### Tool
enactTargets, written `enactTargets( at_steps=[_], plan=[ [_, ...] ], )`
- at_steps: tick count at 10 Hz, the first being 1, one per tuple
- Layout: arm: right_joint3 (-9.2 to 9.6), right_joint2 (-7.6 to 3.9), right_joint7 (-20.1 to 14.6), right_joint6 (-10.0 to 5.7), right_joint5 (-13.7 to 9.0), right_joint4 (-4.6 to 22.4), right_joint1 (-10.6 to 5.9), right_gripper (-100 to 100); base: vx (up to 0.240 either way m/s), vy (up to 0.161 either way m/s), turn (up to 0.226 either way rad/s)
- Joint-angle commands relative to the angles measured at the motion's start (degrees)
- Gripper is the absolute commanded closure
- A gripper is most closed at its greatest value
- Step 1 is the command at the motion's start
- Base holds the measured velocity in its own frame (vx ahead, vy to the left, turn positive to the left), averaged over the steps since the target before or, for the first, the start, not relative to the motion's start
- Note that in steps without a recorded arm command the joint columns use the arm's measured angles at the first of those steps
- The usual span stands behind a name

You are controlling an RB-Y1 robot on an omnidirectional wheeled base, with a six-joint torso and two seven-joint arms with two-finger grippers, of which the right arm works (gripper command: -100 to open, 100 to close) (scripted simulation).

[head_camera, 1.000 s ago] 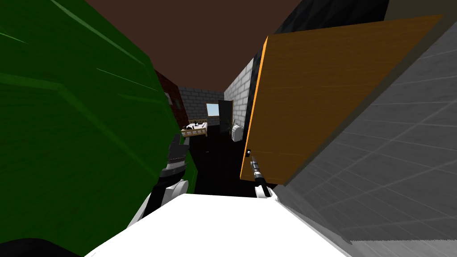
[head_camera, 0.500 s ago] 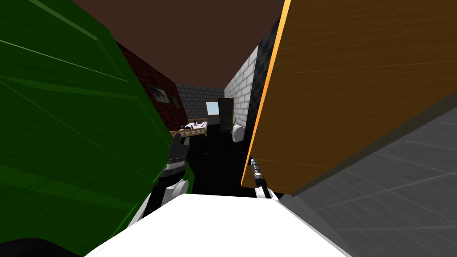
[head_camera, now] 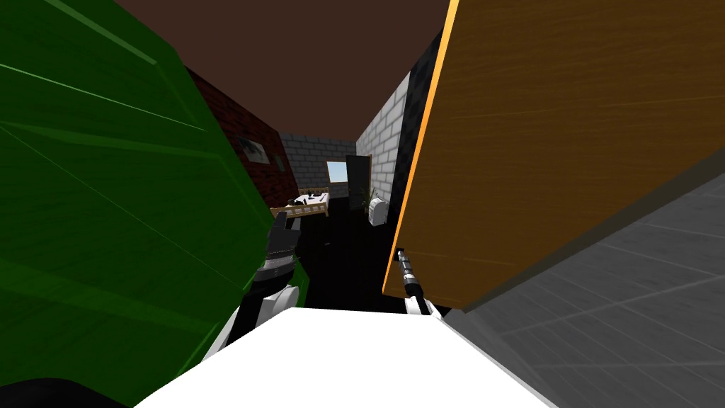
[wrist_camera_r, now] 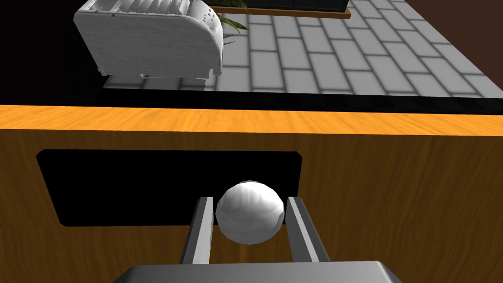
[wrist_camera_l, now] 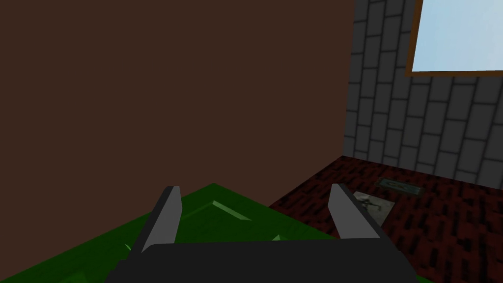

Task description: Push the door open

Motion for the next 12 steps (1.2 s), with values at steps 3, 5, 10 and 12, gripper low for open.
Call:
enactTargets(
  at_steps=[3, 5, 10, 12],
  plan=[
    [-0.71, -0.2, 0.27, 0.13, -0.44, 0.13, 0.1, 100, 0.029, 0.003, -0.012],
    [-1.36, -0.37, 0.52, 0.21, -0.83, 0.19, 0.1, 100, 0.161, 0.03, -0.032],
    [-3.85, -0.94, 1.49, 0.52, -2.36, 0.39, 0.08, 100, 0.202, 0.039, -0.043],
    [-5.24, -1.21, 2.03, 0.69, -3.21, 0.5, 0.08, 100, 0.238, 0.029, -0.066]
  ],
)
